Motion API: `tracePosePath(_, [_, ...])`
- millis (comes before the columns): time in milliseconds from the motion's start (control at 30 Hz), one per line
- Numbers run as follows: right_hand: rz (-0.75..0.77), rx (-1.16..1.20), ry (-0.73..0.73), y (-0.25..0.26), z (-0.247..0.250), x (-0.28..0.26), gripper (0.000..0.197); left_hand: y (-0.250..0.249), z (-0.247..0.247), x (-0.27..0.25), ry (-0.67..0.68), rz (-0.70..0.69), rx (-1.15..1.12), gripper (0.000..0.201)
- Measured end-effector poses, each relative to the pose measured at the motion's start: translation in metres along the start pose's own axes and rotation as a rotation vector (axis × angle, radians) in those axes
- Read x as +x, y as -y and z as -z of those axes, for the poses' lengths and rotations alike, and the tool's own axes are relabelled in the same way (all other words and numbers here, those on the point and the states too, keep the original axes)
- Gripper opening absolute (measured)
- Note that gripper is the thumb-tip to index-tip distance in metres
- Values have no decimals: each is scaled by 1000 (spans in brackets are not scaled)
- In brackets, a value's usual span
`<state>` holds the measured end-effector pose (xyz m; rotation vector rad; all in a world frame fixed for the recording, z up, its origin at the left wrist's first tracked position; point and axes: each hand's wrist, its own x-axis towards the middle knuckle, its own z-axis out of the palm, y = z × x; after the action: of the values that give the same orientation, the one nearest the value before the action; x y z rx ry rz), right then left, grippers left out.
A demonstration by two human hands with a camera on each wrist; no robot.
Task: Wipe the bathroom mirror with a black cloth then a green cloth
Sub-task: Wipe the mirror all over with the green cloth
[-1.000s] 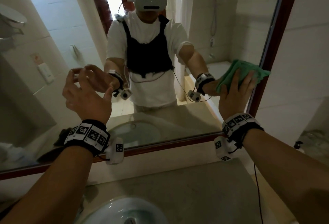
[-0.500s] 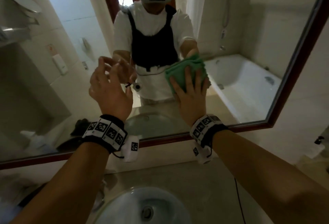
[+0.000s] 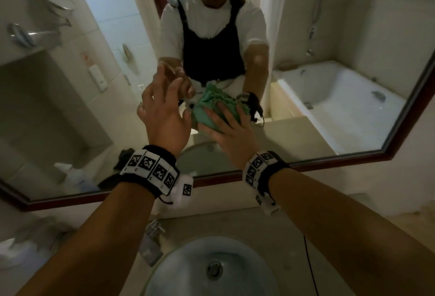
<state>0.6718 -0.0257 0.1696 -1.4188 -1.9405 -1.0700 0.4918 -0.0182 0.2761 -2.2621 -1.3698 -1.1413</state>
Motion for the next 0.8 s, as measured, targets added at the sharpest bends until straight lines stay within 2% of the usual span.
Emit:
tracePosePath(100, [-52, 13, 2, -22, -1, -34, 66, -6, -4, -2, -17, 32, -4, 67])
tracePosePath(400, [-481, -14, 16, -130, 29, -124, 61, -38, -40, -21, -61, 138, -2, 73])
tracePosePath(500, [-482, -25, 21, -159, 46, -133, 58, -47, -49, -27, -113, 175, -22, 74])
tracePosePath(600, [-481, -32, 0, -167, 60, -129, 50, -59, -52, -28, -163, 224, -70, 73])
tracePosePath(700, [-539, -4, -32, -169, 68, -116, 36, -66, -53, -30, -137, 276, -66, 76])
tracePosePath(800, [-547, 18, -46, -176, 73, -108, 23, -61, -57, -31, -110, 243, -45, 83])
